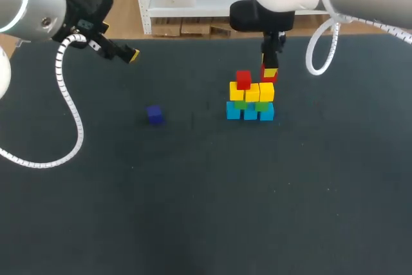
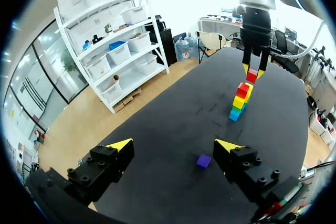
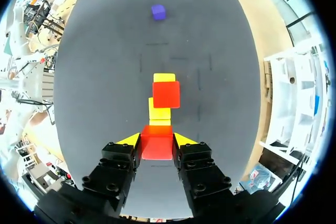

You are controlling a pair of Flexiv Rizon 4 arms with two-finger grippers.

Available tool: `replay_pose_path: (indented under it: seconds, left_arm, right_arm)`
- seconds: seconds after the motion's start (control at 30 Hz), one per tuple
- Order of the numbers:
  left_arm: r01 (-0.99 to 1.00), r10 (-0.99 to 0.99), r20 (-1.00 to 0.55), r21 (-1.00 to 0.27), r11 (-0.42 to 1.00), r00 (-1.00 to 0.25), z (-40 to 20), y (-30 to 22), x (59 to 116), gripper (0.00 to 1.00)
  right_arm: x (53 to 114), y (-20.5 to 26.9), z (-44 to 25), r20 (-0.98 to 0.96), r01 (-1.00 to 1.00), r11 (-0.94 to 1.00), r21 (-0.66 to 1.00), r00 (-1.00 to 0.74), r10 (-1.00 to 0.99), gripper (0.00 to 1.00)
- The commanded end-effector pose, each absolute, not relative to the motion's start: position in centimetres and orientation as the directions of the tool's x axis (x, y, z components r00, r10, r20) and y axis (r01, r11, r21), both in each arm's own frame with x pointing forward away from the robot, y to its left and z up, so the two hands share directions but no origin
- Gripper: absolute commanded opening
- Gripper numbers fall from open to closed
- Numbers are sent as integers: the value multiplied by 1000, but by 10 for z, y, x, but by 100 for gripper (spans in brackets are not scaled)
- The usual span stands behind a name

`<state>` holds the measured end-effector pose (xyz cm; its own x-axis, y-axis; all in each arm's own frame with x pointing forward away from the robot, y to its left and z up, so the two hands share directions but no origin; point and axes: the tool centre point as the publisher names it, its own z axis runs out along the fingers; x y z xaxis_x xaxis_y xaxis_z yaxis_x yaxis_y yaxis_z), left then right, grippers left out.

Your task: Place the blue cubes, place green cubes on the blue cubes, place the yellow cubes on the green cubes, then place the red cubes on the yellow cubes, and place purple cube on the red cubes.

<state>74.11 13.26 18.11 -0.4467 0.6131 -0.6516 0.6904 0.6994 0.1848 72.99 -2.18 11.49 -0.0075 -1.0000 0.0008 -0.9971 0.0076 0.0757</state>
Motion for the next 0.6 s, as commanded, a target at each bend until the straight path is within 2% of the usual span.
replay_pose_path:
  seconds: [0.03,0.6]
  left_arm:
    - [695,613,-654,181,695,-443,181,134,742,100]
    - [695,613,-654,181,695,-443,181,134,742,100]
  right_arm:
    - [738,-15,114,22,-995,4,100,-2,-1000,0]
    - [735,-4,104,35,-989,-24,143,29,-999,0]
